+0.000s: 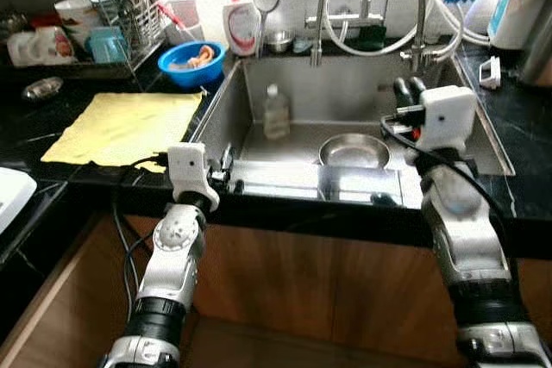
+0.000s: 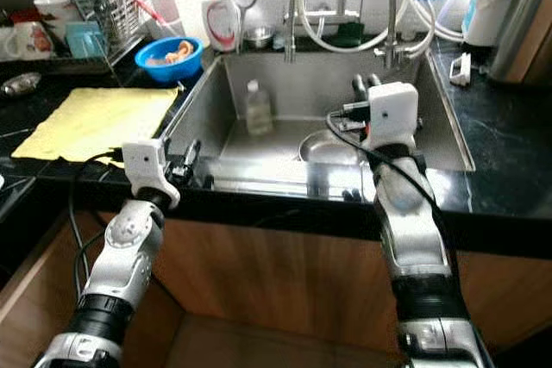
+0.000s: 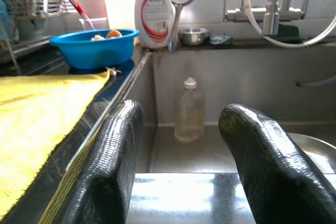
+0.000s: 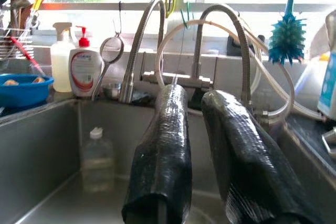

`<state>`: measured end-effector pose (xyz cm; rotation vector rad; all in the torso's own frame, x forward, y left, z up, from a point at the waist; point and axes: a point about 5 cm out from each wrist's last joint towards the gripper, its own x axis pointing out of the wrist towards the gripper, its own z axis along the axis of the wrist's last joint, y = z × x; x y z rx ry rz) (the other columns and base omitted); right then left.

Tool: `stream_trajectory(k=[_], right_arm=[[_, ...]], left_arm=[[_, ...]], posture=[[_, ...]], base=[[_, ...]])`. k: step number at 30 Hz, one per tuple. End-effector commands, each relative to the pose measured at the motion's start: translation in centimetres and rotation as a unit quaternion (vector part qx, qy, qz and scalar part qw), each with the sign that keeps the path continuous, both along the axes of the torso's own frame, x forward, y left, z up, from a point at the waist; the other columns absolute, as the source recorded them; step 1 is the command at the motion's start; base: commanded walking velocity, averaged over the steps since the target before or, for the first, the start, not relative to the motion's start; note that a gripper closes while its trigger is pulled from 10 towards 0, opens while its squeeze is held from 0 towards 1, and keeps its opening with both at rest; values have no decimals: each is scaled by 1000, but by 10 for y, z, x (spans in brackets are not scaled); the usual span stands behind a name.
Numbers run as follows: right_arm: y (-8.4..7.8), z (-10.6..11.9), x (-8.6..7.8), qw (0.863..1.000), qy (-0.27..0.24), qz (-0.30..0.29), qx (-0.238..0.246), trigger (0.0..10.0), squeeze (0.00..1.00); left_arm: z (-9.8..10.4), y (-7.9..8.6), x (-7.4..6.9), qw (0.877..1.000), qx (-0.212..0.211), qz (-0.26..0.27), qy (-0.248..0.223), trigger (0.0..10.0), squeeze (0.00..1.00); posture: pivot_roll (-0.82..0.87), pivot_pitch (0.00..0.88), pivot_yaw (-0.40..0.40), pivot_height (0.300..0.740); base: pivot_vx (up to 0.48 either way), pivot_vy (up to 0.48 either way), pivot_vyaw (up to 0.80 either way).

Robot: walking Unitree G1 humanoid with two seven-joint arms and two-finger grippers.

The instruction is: Kitchen organization

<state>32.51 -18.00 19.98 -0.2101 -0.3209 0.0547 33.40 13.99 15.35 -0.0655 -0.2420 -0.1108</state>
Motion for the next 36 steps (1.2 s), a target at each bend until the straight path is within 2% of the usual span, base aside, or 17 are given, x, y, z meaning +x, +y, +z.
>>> stream_trajectory(k=[1,3,7,10,16,18,21,29,33,36], right_arm=[[6,3,-5,1000,-10,12,-1,10000,0],[5,2,-9,1000,-9,11,-4,10000,0],[0,6,-20,1000,-18,2,22,10000,0],[0,9,-29,1000,-28,1,13,10000,0],[-16,15,-47,998,-36,-47,23,10000,0],[-18,14,-50,998,-32,-54,18,10000,0],[-22,6,-57,996,-19,-70,48,10000,0],[-22,1,-57,995,-4,-74,60,10000,0],[-22,-5,-56,996,13,-65,59,10000,0],[-22,-3,-54,997,21,-47,55,10000,0]], left_arm=[[9,13,-2,999,9,22,-22,10000,0],[11,16,-3,999,11,27,-27,10000,0],[9,27,-9,999,23,37,-28,10000,0],[10,36,-14,998,32,49,-28,10000,0],[10,51,-26,997,47,65,-20,10000,0],[10,52,-27,996,49,66,-16,10000,0],[10,49,-26,997,52,58,-13,10000,0],[10,41,-23,997,44,55,-10,10000,0],[4,41,-27,997,28,67,-3,10000,0],[-1,40,-32,997,24,77,-2,10000,0]], posture=[[-204,0,106,740],[-207,0,107,740],[-209,0,110,740],[-196,0,115,740],[-186,0,157,740],[-200,0,174,740],[-207,0,185,740],[-231,0,180,740],[-251,0,150,740],[-226,0,87,740]], base=[[0,0,0],[0,0,0],[0,0,0],[0,0,0],[0,0,0],[0,0,0],[0,0,0],[0,0,0],[0,0,0],[0,0,0]])
